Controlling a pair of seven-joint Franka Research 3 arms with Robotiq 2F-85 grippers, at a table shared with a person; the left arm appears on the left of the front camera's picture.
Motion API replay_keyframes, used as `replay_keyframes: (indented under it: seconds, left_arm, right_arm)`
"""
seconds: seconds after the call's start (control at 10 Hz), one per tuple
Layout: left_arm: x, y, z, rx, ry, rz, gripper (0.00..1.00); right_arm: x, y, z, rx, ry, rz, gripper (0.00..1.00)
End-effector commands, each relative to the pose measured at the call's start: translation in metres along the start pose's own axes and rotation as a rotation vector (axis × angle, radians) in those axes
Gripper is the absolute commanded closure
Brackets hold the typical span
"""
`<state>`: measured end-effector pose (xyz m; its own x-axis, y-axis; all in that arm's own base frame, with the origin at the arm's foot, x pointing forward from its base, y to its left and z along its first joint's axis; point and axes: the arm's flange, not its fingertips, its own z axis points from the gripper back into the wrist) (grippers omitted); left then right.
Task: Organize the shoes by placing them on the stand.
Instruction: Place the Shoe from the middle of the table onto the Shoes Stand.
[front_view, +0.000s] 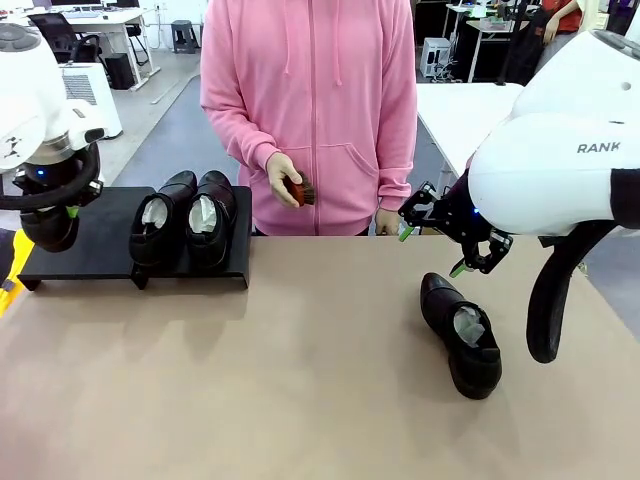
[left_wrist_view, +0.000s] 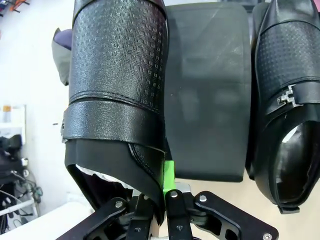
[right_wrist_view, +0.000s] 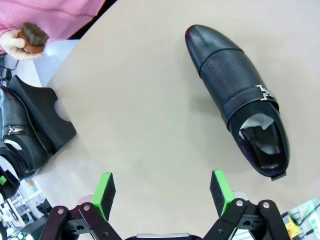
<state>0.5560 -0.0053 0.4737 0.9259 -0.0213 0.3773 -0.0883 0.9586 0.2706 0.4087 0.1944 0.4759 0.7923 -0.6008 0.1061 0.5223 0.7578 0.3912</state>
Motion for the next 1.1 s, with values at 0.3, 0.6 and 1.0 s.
replay_keyframes:
  seconds: [0.3, 0.6, 1.0]
  left_arm:
    - [0.001, 0.004, 0.007, 0.003, -0.014, 0.005, 1.00]
    - [0.001, -0.004, -0.007, 0.081, 0.007, -0.044, 1.00]
    - [0.011, -0.006, -0.038, 0.106, 0.003, -0.061, 1.00]
  right_arm:
    - [0.003, 0.001, 0.001, 0.013, 0.007, 0.018, 0.00]
    - [0.003, 0.001, 0.001, 0.013, 0.007, 0.018, 0.00]
    - [0.003, 0.001, 0.001, 0.013, 0.007, 0.018, 0.00]
